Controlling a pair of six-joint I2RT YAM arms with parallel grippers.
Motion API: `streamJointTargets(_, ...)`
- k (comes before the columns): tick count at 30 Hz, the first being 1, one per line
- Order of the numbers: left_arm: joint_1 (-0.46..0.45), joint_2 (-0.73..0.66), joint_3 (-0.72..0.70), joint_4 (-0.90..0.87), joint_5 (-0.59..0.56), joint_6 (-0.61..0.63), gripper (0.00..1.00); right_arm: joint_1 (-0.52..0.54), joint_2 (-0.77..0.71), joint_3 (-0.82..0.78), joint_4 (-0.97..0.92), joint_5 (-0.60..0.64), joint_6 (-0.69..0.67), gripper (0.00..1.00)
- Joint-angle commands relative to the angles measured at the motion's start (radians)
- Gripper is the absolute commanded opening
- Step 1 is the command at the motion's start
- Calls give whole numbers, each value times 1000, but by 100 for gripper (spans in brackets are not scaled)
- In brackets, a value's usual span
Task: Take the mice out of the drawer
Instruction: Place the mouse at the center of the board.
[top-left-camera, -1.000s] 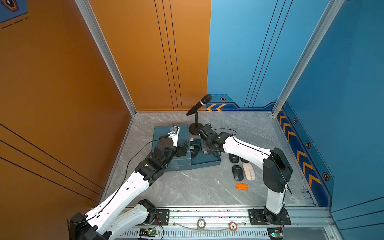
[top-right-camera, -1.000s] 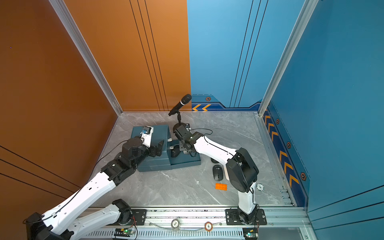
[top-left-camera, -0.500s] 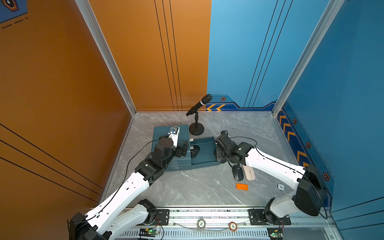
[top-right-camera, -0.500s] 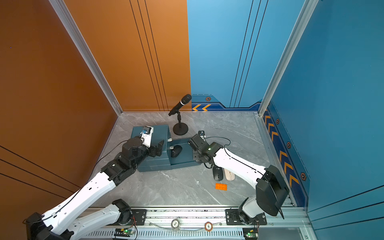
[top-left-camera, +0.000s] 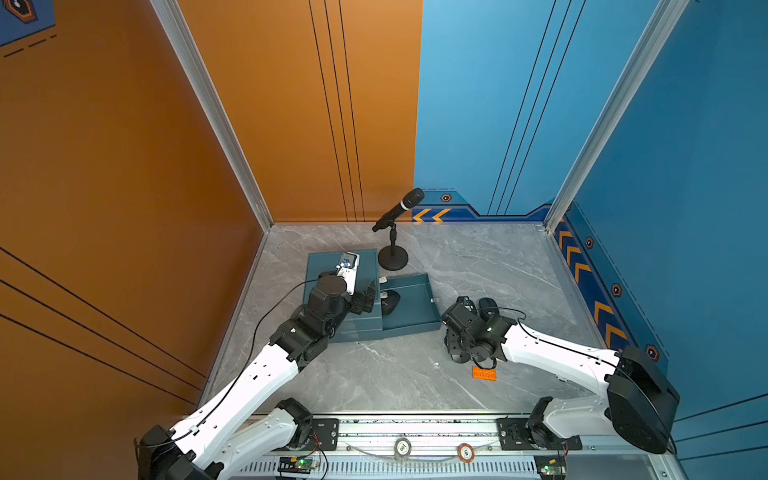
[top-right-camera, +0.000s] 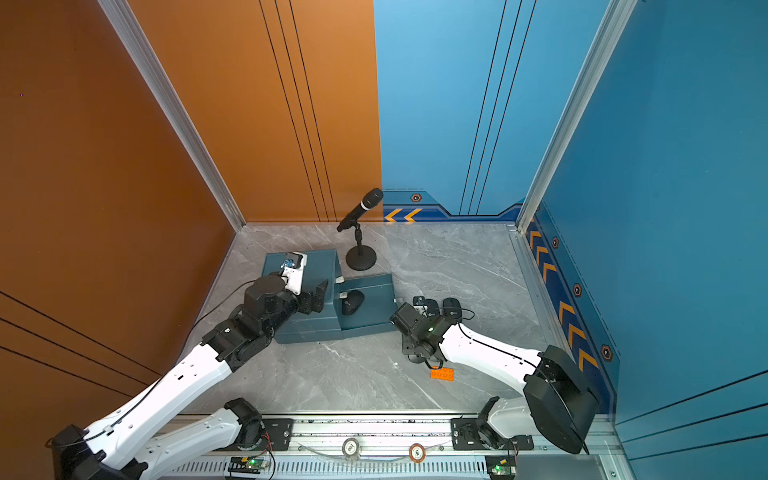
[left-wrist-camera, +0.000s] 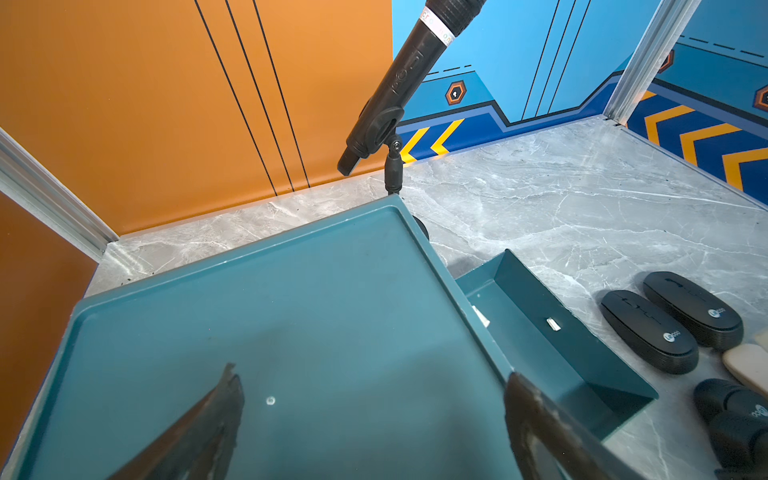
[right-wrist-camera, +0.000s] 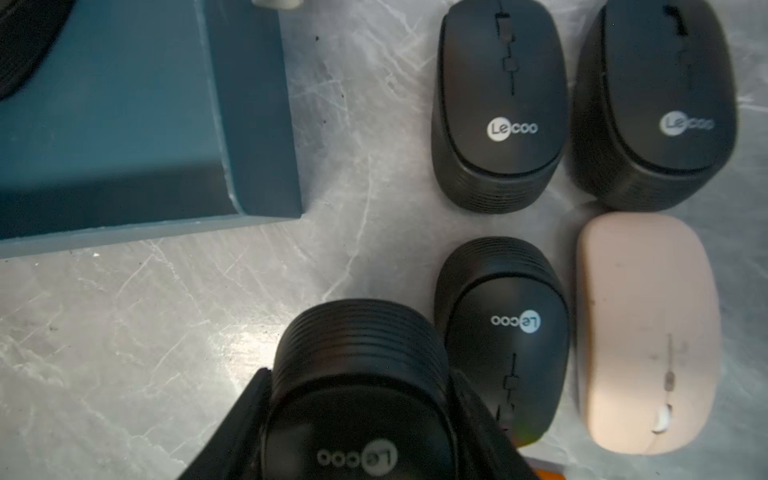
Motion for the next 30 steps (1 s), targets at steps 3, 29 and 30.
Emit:
streamJointTargets(3, 5, -5, -7, -9, 15, 7, 98, 1, 61, -15, 65, 15, 35, 39)
streamJointTargets(29, 5, -8, -6, -9, 13, 11, 98, -11, 146, -30, 78, -2, -11, 48)
streamJointTargets(30, 4, -8, -6, -8, 13, 12, 98, -10, 150, -29, 77, -3, -12, 48)
